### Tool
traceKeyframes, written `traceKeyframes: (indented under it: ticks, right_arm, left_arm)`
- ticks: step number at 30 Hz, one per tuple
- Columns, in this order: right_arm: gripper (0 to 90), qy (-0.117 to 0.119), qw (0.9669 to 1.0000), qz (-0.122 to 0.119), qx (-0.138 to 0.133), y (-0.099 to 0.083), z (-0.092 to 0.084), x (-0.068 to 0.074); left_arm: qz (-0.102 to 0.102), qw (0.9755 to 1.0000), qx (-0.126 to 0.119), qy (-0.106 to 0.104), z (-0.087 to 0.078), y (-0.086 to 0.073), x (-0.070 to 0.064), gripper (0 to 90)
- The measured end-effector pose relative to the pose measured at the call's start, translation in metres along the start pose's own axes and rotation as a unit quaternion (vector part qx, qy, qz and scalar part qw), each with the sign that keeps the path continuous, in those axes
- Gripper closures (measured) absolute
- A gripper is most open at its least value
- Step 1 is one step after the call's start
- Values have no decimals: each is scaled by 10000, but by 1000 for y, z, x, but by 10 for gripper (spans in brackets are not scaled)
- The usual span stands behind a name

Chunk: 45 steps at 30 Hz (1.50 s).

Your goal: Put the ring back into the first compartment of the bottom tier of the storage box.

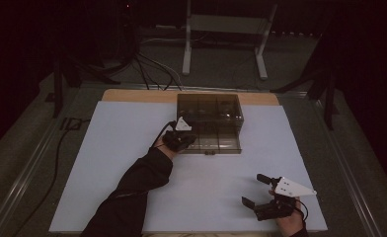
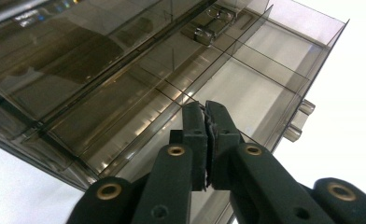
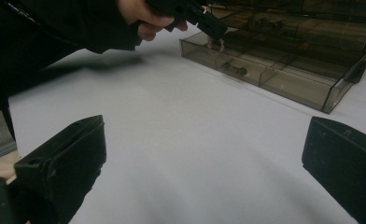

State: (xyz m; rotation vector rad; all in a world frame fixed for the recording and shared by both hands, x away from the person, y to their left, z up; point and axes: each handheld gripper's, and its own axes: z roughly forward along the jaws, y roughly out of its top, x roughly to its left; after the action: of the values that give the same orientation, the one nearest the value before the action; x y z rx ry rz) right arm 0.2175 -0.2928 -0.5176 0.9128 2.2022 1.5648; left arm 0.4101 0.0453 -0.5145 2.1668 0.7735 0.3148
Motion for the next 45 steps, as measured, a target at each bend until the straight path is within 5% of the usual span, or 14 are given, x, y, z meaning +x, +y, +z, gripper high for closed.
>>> traceKeyframes:
  ticks: [9,13,19,23,33,36,39,45]
  right_arm:
    - [0,10,10000,4,-6,0,0,0]
    - [0,8,10000,2,7,0,0,0]
    - [0,6,10000,13,1,0,0,0]
    - [0,3,10000,11,4,0,0,0]
    - [0,2,10000,24,0,0,1,0]
    - [0,9,10000,23,1,0,1,-1]
    - [0,2,10000,26,1,0,1,-1]
    - [0,6,10000,27,-4,0,1,-1]
  left_arm:
    - [8,9998,-119,-163,-7,5,-4,639]
    - [-29,9999,-145,0,-12,8,-7,540]
    - [-161,9998,-151,-28,-20,11,-6,478]
    - [-207,9997,-119,-26,-23,14,-8,305]
    - [-341,9994,-37,-41,-29,17,-11,172]
    - [-425,9986,-27,-317,-33,19,-7,54]
    - [-478,9981,-62,-378,-36,20,-5,46]
    - [-266,9983,-139,-495,-44,21,-5,20]
